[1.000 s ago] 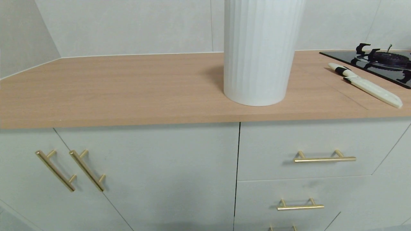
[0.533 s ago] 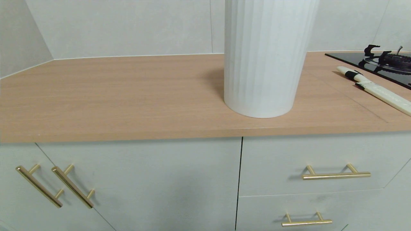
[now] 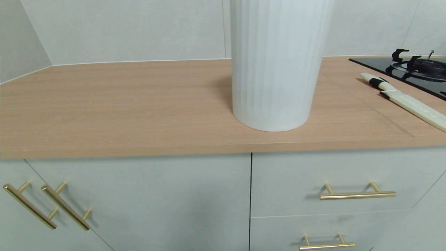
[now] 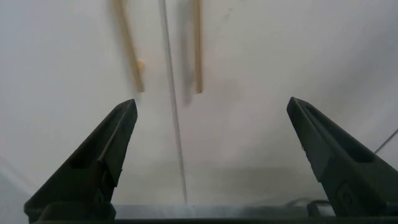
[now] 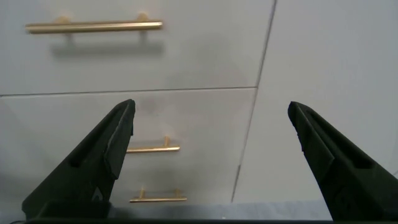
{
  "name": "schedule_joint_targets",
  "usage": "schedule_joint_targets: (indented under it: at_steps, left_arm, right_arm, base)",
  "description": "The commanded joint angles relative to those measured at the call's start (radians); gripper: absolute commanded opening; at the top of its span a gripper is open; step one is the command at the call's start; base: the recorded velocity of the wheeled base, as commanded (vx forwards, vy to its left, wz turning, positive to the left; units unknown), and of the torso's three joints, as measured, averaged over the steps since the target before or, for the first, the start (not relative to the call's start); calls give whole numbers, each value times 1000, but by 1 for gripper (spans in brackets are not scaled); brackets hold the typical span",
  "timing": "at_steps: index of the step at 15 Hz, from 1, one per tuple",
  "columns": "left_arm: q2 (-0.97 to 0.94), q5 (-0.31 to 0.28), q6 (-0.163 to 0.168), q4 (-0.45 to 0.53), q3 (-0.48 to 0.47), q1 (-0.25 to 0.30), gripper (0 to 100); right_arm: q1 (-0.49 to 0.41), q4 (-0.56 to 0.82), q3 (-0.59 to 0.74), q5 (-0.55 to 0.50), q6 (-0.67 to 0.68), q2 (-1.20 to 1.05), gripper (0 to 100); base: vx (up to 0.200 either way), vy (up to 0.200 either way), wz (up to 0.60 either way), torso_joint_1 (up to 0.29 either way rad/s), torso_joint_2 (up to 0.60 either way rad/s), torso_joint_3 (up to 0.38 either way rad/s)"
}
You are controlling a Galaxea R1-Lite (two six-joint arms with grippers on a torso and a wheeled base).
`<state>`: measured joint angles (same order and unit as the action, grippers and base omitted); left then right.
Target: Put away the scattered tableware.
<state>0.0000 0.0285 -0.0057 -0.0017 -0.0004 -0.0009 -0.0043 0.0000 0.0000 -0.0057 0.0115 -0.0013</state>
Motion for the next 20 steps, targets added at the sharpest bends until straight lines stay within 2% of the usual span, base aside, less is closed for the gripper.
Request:
schedule_joint_targets:
  at_steps: [1,3,20]
  left_arm:
    - [2,1,0,0,0,-1,100]
    - [2,1,-2,0,0,-1,100]
    - [2,1,0,0,0,-1,100]
  right_arm:
    - [0,0,0,0,-1,1,100]
    - [0,0,0,0,-1,1,100]
    - [0,2,0,4,-5,1,100]
  base:
    - [0,-200,0,-2,7,7]
    - [0,-200,0,2,2,2]
    - [0,0,0,3,-12,-10]
